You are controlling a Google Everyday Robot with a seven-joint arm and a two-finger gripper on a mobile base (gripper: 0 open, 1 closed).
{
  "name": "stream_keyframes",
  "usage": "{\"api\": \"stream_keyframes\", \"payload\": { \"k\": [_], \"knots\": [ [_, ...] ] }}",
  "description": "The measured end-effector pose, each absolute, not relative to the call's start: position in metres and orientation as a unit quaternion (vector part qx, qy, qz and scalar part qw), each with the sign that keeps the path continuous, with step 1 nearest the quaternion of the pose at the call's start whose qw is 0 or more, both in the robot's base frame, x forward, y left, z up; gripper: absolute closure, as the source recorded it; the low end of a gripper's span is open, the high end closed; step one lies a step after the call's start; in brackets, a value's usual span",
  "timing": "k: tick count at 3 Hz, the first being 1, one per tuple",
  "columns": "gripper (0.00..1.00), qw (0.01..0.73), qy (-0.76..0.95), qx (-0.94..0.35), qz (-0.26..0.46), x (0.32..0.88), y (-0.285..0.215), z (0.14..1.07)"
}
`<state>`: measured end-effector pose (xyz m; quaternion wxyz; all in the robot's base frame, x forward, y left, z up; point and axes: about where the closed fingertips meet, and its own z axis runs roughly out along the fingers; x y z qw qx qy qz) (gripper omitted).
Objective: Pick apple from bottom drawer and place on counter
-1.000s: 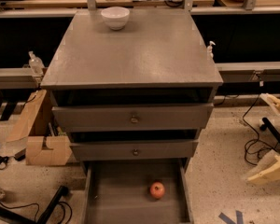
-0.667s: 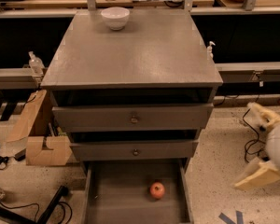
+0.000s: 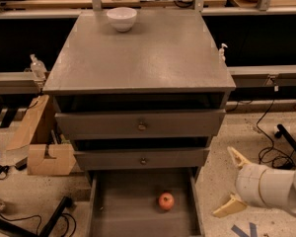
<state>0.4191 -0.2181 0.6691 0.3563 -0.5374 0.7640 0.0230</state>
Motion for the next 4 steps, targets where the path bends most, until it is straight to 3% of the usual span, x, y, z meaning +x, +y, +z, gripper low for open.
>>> {"api": "stream_keyframes", "payload": {
  "k": [2,4],
  "knots": [
    [0.0,0.385,0.754,-0.52,0.109,0.438,-0.202,0.538],
    [0.0,0.374,0.768,-0.508,0.114,0.455,-0.2,0.491]
  ]
}}
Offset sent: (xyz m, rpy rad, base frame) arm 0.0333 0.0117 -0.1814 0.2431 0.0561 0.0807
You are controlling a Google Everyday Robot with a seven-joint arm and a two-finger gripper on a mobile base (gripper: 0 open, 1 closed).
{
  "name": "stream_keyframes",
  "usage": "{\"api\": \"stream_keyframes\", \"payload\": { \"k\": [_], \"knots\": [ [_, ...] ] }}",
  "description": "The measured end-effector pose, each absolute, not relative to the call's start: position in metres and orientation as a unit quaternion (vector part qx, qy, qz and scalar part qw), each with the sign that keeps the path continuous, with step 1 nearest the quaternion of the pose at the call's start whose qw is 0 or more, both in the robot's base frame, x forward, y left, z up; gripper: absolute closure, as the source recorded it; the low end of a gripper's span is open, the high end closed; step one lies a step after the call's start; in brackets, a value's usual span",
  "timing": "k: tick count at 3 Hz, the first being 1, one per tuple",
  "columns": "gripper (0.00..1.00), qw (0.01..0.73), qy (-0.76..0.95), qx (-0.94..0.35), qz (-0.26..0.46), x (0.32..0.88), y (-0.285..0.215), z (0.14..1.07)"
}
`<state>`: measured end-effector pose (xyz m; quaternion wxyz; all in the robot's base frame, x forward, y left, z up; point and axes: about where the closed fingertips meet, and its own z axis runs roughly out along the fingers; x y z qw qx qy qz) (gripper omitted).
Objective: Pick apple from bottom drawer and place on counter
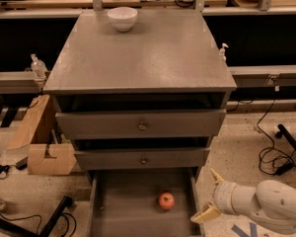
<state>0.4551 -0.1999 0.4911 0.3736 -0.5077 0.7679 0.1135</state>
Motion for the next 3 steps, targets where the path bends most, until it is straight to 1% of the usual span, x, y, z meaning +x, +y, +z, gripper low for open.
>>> {"api": "stream_keyframes", "payload": {
  "k": [2,3],
  "knots": [
    [0.0,0.357,0.778,-0.503,0.125,0.5,-0.184,0.369],
    [0.0,0.355,0.777,-0.505,0.124,0.501,-0.18,0.367]
  ]
}}
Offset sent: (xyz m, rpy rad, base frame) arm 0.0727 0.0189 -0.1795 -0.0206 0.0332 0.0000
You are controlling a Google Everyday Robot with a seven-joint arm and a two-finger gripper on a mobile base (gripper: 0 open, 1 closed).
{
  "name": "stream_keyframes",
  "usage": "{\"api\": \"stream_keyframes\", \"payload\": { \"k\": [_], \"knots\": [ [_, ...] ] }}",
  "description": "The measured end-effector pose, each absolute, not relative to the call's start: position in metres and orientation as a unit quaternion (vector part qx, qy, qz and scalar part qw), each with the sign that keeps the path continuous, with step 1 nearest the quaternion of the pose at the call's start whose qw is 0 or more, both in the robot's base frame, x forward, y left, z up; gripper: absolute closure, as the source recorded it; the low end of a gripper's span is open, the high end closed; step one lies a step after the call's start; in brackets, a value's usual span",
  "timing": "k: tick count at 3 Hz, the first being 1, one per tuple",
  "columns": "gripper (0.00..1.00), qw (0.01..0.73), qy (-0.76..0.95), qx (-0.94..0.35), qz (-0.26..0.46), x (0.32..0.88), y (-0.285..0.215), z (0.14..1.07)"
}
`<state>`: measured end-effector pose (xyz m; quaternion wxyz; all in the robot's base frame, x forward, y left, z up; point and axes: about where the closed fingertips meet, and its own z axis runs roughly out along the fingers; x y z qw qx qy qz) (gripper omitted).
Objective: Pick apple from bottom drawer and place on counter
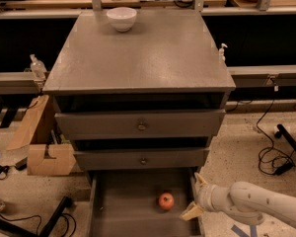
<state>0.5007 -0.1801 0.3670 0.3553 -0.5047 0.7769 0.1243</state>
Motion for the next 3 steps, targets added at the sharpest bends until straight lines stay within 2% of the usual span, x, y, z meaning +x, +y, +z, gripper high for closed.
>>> {"api": "stream_keyframes", "payload": {
  "k": [3],
  "knots": [
    [0.0,0.338,0.766,-0.524,0.155,0.536,-0.114,0.276]
  ]
}}
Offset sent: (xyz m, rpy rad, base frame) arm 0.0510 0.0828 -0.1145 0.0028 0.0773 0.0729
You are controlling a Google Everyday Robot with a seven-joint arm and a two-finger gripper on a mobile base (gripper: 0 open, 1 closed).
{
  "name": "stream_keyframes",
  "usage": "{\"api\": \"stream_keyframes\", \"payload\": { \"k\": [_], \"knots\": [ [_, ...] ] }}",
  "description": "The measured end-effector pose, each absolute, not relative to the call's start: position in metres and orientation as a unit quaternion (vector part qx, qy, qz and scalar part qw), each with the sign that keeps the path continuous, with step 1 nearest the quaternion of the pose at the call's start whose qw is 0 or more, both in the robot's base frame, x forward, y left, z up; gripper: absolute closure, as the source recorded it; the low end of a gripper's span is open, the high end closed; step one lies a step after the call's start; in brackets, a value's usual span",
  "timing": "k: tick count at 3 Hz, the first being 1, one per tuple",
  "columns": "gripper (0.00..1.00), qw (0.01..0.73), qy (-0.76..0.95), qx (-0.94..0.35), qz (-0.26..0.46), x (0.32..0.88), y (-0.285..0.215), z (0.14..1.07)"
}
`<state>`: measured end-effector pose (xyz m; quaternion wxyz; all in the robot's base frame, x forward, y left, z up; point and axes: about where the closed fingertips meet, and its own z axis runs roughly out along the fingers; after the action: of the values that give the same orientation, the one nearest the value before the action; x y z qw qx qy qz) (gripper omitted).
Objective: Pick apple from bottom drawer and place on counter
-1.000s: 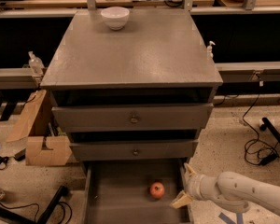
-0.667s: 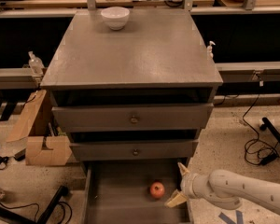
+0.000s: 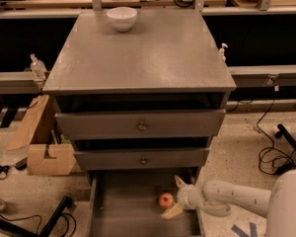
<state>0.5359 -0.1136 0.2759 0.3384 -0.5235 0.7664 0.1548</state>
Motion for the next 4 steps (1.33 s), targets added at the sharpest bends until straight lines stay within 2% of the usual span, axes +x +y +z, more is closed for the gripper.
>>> {"api": "stream_keyframes", "payload": {
  "k": [4],
  "knots": [
    [0.0,0.316,0.776,-0.53,0.132,0.545,-0.094,0.166]
  ]
}}
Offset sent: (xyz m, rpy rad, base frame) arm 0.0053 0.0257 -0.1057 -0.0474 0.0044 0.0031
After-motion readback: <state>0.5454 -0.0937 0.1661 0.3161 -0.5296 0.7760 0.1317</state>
